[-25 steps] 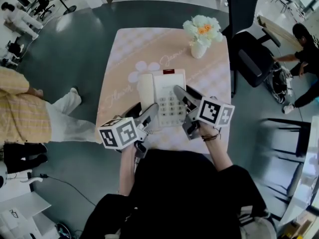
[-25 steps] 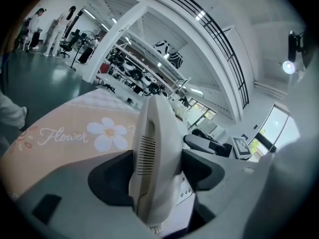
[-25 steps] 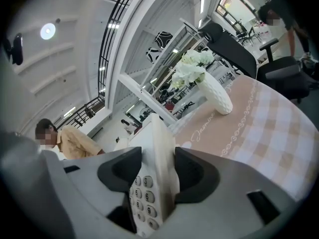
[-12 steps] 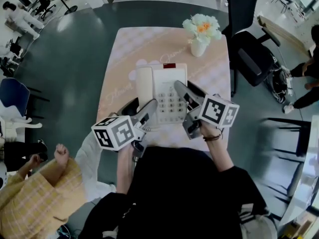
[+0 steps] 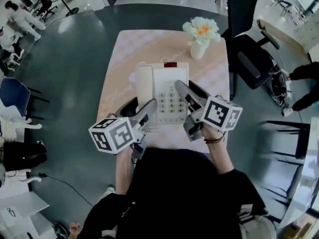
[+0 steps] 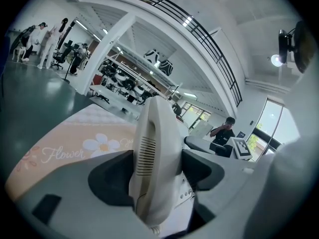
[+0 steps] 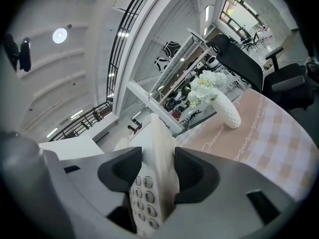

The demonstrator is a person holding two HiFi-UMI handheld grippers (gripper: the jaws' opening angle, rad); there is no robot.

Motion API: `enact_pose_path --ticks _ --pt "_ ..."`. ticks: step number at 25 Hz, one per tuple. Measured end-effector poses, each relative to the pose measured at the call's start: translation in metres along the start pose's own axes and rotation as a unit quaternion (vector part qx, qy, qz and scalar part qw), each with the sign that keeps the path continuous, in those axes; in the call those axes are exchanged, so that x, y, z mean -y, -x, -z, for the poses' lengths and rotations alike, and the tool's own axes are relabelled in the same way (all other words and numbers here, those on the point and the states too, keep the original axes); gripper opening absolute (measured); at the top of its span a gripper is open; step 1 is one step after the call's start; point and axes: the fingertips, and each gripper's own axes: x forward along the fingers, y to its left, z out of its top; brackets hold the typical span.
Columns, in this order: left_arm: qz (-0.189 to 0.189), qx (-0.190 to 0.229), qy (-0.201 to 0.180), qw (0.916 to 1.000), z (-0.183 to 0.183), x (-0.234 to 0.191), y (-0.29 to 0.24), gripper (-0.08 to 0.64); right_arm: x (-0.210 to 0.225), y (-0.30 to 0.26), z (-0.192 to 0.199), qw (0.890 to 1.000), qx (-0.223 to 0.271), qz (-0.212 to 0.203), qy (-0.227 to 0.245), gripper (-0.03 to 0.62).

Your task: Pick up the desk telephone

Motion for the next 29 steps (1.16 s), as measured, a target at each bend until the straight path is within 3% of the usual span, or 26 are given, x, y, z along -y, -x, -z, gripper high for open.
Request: enact_pose_path --ticks 9,13,24,29 --pt "0.001 0.002 -0.001 1.0000 -0.001 0.002 0.001 0.298 -0.011 -0.001 -0.004 1.000 0.005 -0.023 0.013 0.193" --pt "0.001 0.000 -0.001 1.0000 0.000 0.002 0.001 0.298 -0.005 0.002 -0.003 1.000 0.001 -0.002 0.013 0.193" --pt "0.000 0.000 0.000 1.0000 0.003 0.000 0.006 0.298 -0.015 -0.001 0.003 1.000 0.006 -0.029 0.005 0.193" --pt "-0.001 -0.001 0.003 1.0000 0.001 -0.002 0.004 0.298 -0.005 0.002 0.001 1.000 -0.001 0.010 0.017 0.195"
